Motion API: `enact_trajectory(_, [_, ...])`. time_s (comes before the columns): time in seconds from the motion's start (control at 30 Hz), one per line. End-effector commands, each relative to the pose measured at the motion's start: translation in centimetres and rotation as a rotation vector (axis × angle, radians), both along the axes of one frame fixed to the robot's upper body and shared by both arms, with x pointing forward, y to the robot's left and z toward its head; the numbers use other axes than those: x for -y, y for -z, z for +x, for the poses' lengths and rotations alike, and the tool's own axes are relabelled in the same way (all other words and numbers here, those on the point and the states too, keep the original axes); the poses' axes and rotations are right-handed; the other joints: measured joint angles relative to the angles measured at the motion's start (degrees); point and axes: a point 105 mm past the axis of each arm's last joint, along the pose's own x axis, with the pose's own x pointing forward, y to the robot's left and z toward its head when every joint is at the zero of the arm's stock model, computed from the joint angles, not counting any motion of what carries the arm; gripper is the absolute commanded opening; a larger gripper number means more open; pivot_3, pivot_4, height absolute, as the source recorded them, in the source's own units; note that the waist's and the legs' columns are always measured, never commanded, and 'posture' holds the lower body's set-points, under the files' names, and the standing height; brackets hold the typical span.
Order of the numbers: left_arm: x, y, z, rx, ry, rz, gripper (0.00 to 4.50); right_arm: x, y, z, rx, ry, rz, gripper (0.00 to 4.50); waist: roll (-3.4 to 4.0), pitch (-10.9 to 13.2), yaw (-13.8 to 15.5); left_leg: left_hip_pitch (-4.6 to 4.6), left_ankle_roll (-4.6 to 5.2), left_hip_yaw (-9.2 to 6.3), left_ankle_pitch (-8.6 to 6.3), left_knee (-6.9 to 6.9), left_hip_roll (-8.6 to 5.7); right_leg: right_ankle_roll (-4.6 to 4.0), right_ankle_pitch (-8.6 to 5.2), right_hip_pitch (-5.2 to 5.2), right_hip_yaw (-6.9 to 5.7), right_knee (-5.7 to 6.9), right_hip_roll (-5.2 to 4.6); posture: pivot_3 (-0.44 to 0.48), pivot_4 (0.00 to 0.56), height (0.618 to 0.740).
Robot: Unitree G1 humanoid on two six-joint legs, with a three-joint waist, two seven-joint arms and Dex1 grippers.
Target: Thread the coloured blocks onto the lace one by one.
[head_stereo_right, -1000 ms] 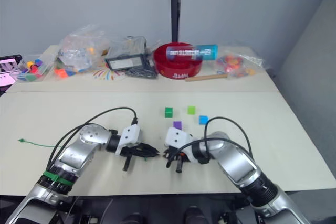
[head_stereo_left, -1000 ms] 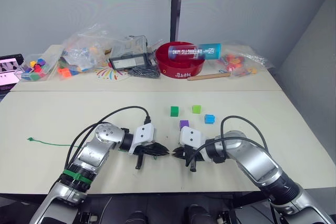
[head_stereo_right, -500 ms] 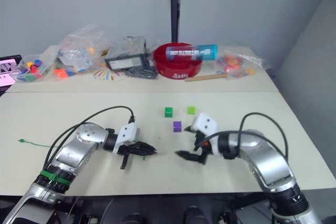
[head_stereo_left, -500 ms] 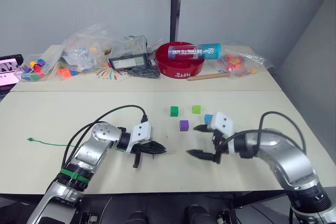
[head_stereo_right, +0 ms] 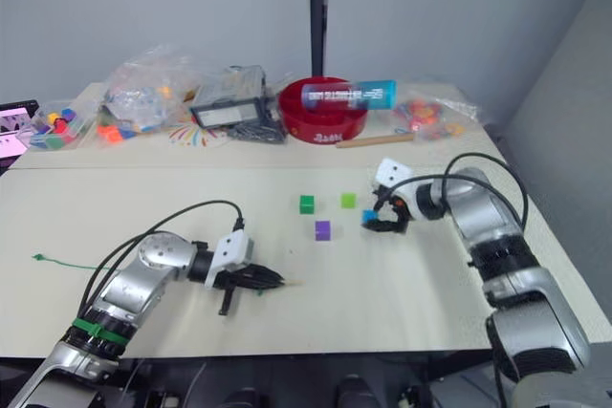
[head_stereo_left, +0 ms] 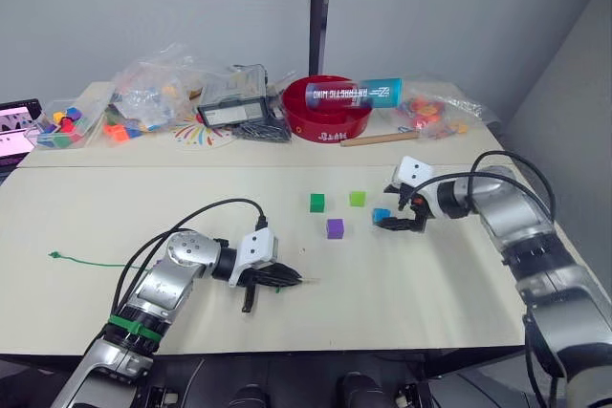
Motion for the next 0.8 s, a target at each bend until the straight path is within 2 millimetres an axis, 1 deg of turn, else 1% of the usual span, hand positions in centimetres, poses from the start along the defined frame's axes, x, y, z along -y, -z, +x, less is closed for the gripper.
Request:
enact_trajectory(0.03, [0.2, -0.9, -0.1, 0.04, 0.009, -0.023, 0.0, 0.1, -0.3, 0.5, -0.003, -0.027, -0.017, 4.47, 0.01, 0.0, 0.0, 0.0, 0.0, 0.0, 0.0, 0.0, 0.0, 0.0, 0.0, 0.0, 0.0, 0.0, 0.0, 0.0, 0.15, 0.731])
enact_trajectory(0.2, [0.2, -0.9, -0.1, 0.043, -0.001, -0.024, 0.0, -0.1, 0.7, 0.8, -0.042, -0.044, -0.031, 4.47, 0.02, 0.0, 0.0, 0.0, 0.0, 0.0, 0.0, 0.0, -0.01, 0.01, 0.01, 0.0, 0.0, 0.01, -0.02, 0.0, 0.15, 0.731])
enact_trajectory(0.3, [0.1, -1.0, -0.1, 0.047, -0.007, -0.024, 0.0, 0.0, 1.0, 1.0, -0.046, -0.04, -0.035, 3.64, 0.02, 0.0, 0.0, 0.0, 0.0, 0.0, 0.0, 0.0, -0.01, 0.01, 0.01, 0.0, -0.01, 0.02, -0.02, 0.0, 0.15, 0.731])
enact_trajectory(0.5, [0.1, -1.1, -0.2, 0.05, -0.009, -0.024, 0.0, 0.0, 0.9, 1.1, -0.037, -0.054, -0.024, 1.57, 0.03, 0.0, -0.1, 0.03, -0.01, 0.0, 0.0, 0.0, -0.01, 0.0, 0.02, 0.0, 0.0, 0.05, -0.02, 0.0, 0.15, 0.731])
enact_trajectory(0.53, [0.1, -1.2, -0.2, 0.051, -0.009, -0.024, 0.0, 0.0, 0.8, 1.0, -0.034, -0.056, -0.019, 1.35, 0.03, 0.0, -0.1, 0.03, -0.01, 0.01, 0.0, 0.0, -0.01, 0.01, 0.02, 0.0, 0.0, 0.04, -0.02, 0.0, 0.15, 0.731])
enact_trajectory(0.67, [0.0, -1.4, -0.1, 0.053, -0.013, -0.027, 0.0, -0.4, -0.6, 0.3, -0.006, -0.099, 0.025, 1.35, 0.1, 0.0, 0.0, 0.02, -0.01, 0.0, 0.0, 0.0, -0.01, 0.01, 0.02, -0.01, 0.0, 0.05, -0.02, 0.0, 0.15, 0.731])
enact_trajectory(0.73, [-0.1, -1.5, -0.1, 0.054, -0.015, -0.026, 0.0, -1.0, -1.2, -1.2, -0.013, -0.143, 0.046, 1.35, 0.11, 0.0, 0.1, 0.01, -0.01, -0.02, 0.0, 0.0, -0.01, 0.01, 0.02, -0.01, -0.01, 0.07, -0.02, 0.0, 0.15, 0.731])
enact_trajectory(0.8, [-0.2, -1.6, -0.1, 0.055, -0.017, -0.025, 0.0, -2.2, -1.8, -3.6, -0.039, -0.189, 0.076, 1.35, 0.14, 0.1, 0.2, 0.0, 0.0, -0.05, 0.0, -0.01, -0.02, 0.01, 0.02, -0.02, -0.02, 0.11, -0.02, 0.0, 0.15, 0.731])
